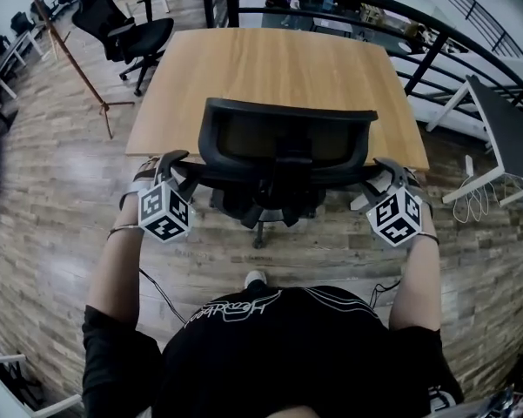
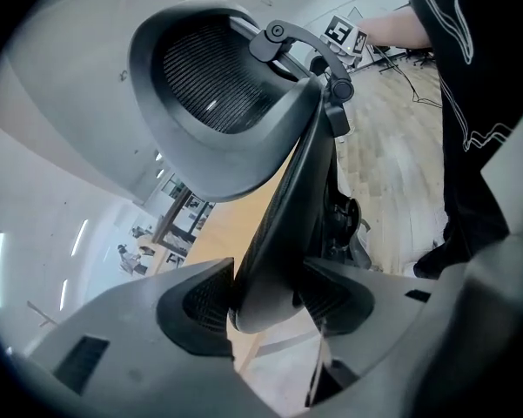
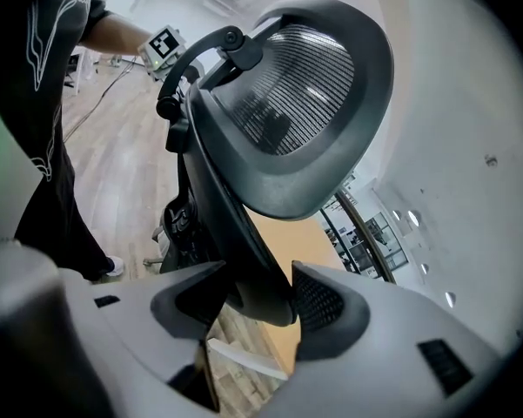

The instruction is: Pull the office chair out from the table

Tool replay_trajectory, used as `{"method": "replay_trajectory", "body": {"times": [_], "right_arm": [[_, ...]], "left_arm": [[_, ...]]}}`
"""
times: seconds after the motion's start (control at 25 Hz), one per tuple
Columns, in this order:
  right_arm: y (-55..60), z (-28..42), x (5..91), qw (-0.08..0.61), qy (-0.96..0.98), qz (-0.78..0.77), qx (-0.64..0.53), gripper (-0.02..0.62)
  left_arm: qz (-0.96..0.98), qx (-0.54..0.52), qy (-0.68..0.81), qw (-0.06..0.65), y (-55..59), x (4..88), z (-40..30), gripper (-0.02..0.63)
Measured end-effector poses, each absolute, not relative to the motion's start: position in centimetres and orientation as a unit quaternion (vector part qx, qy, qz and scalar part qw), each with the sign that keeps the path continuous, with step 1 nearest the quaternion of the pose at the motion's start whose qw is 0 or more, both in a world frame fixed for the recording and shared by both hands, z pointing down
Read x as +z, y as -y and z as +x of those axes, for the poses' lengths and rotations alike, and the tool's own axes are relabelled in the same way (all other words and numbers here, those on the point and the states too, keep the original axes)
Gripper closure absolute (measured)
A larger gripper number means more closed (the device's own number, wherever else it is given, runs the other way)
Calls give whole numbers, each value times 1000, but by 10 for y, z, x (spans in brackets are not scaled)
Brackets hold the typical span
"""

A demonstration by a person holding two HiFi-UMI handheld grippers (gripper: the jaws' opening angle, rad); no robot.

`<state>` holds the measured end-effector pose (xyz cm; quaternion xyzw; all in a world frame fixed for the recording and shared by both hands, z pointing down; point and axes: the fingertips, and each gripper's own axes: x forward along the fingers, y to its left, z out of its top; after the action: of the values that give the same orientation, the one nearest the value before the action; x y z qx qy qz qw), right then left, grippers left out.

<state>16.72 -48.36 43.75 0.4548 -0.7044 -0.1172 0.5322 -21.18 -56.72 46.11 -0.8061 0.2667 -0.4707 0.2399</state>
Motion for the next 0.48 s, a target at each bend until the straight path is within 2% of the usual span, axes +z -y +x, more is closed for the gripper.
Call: {"method": "replay_trajectory", "body": {"times": [0.48], "right_arm": [[426,165,440,513,736,410,-166,347]], "left_arm": [[-774,-500,-334,199,491,468,-219,380]]}}
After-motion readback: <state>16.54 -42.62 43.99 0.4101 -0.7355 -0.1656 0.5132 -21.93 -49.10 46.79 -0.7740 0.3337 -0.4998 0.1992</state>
